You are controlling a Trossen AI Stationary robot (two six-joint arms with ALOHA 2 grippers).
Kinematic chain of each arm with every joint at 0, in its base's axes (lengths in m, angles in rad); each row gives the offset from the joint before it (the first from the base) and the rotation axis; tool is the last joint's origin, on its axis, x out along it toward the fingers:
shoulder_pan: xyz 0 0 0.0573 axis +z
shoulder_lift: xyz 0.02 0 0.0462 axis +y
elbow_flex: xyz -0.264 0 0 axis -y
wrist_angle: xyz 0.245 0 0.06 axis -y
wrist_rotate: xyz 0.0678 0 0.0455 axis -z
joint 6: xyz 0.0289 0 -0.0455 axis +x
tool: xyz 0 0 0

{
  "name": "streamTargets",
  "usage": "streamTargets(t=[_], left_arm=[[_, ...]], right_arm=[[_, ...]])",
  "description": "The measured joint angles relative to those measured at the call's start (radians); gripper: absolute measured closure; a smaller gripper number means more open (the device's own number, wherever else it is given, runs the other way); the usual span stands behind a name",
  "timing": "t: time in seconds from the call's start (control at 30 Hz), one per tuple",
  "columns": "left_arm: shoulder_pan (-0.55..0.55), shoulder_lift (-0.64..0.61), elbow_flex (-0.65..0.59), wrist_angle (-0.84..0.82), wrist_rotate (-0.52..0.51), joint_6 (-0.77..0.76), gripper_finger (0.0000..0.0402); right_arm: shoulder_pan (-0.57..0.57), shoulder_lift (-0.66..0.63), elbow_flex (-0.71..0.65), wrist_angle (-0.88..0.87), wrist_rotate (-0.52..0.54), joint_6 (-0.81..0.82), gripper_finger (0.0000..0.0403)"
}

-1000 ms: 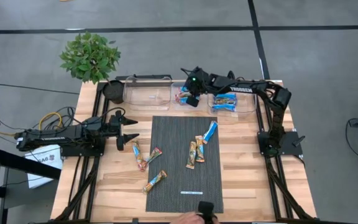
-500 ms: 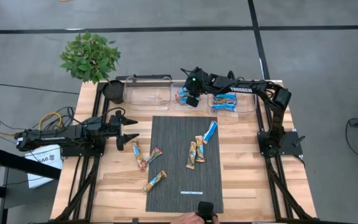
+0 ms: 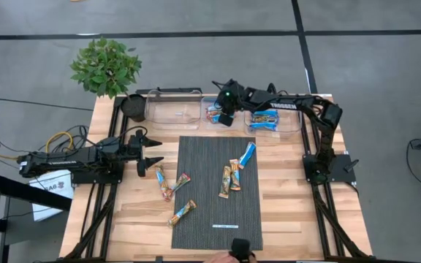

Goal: Pick and place Granola Bars by type
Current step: Put the red granola bar into the white bin

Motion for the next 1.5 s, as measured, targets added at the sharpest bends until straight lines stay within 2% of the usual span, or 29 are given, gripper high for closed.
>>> streamTargets(t=[0.37,0.47,0.7,0.87,1.3,1.5], left_arm=[[0.0,0.0,0.0,0.0,0.0,0.0,0.0084],[0.0,0.0,0.0,0.0,0.0,0.0,0.0084],[0.0,0.0,0.0,0.0,0.0,0.0,0.0084],[0.0,0.0,0.0,0.0,0.0,0.0,0.0084],[0.0,0.0,0.0,0.0,0.0,0.0,0.0084],[0.0,0.0,0.0,0.0,0.0,0.0,0.0084]], right_arm=[[0.086,-0.061,0.0,0.006,-0.011,0.002,0.03],[0.126,-0.11,-0.039,0.008,-0.011,0.002,0.03],[0.246,-0.269,-0.245,0.106,-0.015,0.018,0.03],[0.315,-0.399,-0.416,0.199,-0.014,0.142,0.03],[0.41,-0.746,-0.767,0.206,-0.01,0.563,0.0301],[0.474,-0.919,-0.933,0.238,-0.012,0.591,0.0301]])
